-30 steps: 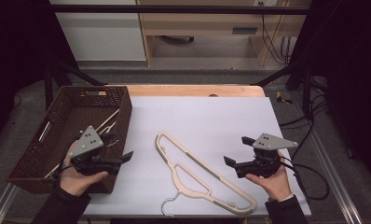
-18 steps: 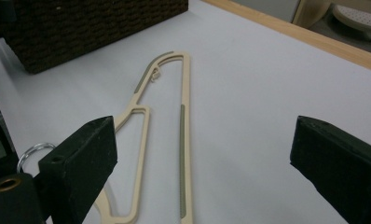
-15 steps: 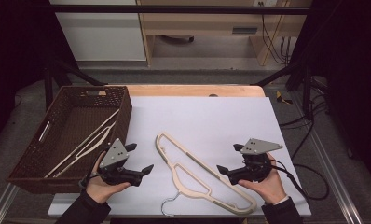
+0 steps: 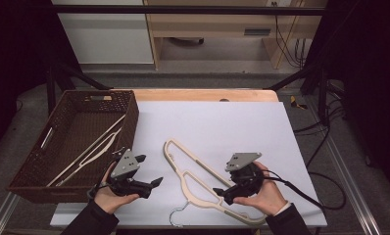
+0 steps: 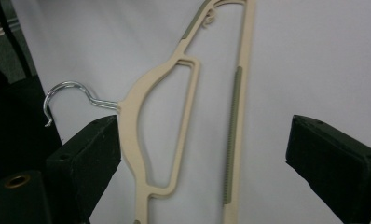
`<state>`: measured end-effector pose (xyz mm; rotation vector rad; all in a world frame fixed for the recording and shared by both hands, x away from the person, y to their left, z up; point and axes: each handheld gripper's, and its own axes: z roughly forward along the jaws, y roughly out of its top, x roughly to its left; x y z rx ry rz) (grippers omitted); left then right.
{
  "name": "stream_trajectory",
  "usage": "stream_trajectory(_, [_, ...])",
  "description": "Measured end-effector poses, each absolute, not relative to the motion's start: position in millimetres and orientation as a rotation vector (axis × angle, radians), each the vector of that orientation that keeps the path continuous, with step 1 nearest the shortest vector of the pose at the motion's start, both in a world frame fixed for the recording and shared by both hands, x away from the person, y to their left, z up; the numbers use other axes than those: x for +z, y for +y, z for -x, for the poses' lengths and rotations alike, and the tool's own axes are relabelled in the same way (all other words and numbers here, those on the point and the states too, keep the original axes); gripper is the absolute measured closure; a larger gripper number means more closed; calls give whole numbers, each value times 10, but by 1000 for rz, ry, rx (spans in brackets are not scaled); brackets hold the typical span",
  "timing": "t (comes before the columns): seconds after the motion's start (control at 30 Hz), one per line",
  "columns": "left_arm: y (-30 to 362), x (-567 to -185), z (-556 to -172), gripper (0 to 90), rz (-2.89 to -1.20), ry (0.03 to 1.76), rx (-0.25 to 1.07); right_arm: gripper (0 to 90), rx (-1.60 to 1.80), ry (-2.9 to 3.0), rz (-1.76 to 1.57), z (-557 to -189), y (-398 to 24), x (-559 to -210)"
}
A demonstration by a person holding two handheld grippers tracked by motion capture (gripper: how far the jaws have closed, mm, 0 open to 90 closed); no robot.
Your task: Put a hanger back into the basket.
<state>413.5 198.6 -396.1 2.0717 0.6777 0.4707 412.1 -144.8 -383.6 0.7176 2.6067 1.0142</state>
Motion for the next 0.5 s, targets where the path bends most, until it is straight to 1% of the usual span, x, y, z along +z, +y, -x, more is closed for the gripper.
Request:
stream_trajectory(0.2, [1968, -3984, -4138, 99, -2089, 665, 459, 128, 913, 2719, -642, -4112, -1203, -3873])
stream_trajectory(0.43, [1979, -4001, -4148, 99, -2107, 668, 462, 188, 730, 2862, -560, -4127, -970, -4036])
stream_trajectory(0.5, [1978, -4002, -4150, 100, -2112, 667, 459, 219, 677, 2894, -539, -4131, -897, -4093])
